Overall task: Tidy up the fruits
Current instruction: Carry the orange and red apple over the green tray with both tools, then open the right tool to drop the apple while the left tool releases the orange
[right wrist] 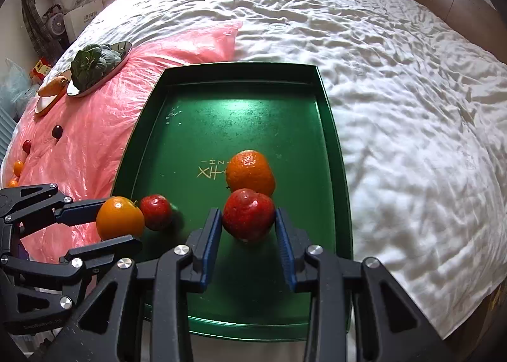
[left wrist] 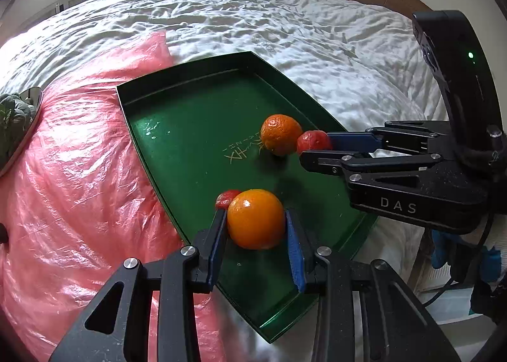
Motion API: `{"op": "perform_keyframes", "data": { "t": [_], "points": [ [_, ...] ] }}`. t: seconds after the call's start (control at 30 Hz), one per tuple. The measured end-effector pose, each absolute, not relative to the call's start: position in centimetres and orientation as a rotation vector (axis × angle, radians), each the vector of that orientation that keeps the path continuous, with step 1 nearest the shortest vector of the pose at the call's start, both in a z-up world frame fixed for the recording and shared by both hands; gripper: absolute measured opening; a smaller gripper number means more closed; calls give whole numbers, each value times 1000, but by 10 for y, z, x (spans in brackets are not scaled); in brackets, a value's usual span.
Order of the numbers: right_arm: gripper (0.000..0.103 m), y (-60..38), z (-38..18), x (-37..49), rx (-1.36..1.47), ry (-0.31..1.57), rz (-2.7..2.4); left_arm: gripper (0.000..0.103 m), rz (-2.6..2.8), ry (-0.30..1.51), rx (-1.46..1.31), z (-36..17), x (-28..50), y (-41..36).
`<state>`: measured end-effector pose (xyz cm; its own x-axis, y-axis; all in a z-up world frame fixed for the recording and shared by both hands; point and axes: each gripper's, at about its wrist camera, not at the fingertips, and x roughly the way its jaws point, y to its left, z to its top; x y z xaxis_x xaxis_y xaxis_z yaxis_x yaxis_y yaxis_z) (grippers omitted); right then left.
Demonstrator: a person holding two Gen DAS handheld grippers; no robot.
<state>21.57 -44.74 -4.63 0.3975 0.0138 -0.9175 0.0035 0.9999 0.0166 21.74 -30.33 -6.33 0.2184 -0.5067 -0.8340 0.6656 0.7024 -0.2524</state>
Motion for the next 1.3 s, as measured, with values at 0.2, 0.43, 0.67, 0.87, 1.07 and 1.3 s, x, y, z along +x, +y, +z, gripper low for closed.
{"op": "perform_keyframes", "data": {
  "t": [0.2,0.43,0.67,0.87,1.07,1.3],
  "points": [
    [29,-446,-60,218,14,1184,6,31,-831,1073,206,-70,211,-310],
    [30,-447,-66,216,3,1200,-4,31,-824,1095,219,-79,211,-314],
    [31,-444,-69,217,-14,1203,0,36,-818,1081,215,-78,212,-311],
    [74,-441,-60,215,-21,1179,-3,46,-830,1050,205,-66,206,-305],
    [75,-438,-48,214,-26,1157,-8,47,-828,1020,178,-51,203,-291],
    [75,-425,-18,210,-14,1073,-6,47,-810,995,138,-35,200,-263]
  ]
}}
